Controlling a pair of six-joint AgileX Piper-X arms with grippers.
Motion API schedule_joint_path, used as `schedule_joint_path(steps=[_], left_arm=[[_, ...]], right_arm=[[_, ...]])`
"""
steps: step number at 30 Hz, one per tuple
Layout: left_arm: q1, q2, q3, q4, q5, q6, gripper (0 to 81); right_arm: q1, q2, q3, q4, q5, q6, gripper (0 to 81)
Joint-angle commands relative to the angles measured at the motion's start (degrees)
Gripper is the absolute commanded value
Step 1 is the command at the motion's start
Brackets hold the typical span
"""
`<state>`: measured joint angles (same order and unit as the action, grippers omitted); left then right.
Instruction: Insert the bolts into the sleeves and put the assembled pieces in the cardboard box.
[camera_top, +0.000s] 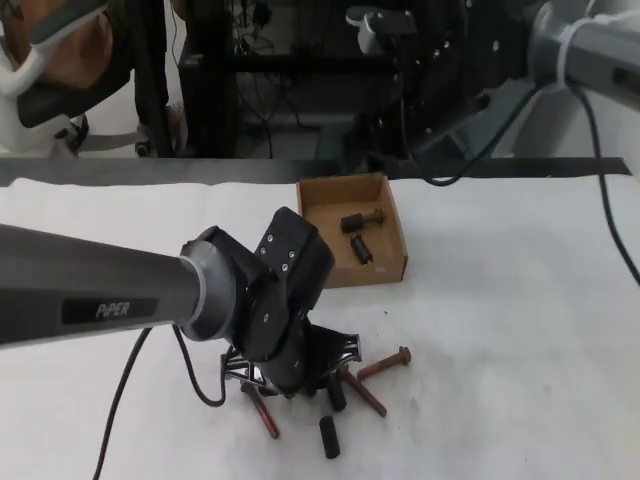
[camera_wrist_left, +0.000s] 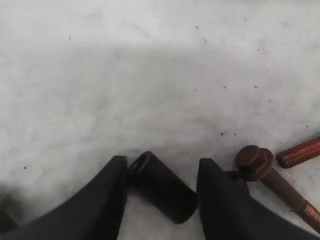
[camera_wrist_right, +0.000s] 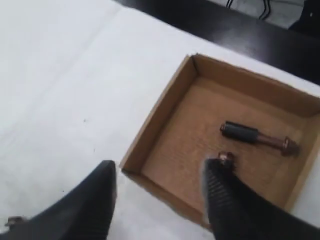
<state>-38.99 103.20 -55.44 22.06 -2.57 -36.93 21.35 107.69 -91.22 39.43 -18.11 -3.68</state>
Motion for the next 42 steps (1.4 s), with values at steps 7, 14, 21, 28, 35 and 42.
schedule_joint_path(steps=[7,14,21,28,35,42], left_arm=[[2.52,-1.12,0.74,-0.47,0.68,20.97,1.7],[9.54,-1.14,-1.54,6.99,12.44,39.48,1.7],[12.64,-1.01,-4.83,11.24,11.42,42.32,38.5],[11.49,-1.01,-5.15,14.44,1.39,39.35,55.4],[11.64,-0.29,-5.15,15.37,3.34,24.06,45.2],[10.24,-0.32,-5.15,8.69,4.41,18.50,45.5]], right_arm=[[-3.75,-16.22,11.35,-4.76,-0.69,3.68,49.3],[-4.32,-26.95,22.05,-3.36,-0.69,4.96,49.3],[-4.32,-35.00,29.70,-6.17,-0.62,7.47,49.3],[-4.32,-38.22,30.11,-7.08,-0.44,7.62,49.3],[-4.32,-39.82,30.11,-6.84,-0.44,7.87,49.3],[-4.32,-39.79,30.11,-6.69,-1.84,7.92,49.3]])
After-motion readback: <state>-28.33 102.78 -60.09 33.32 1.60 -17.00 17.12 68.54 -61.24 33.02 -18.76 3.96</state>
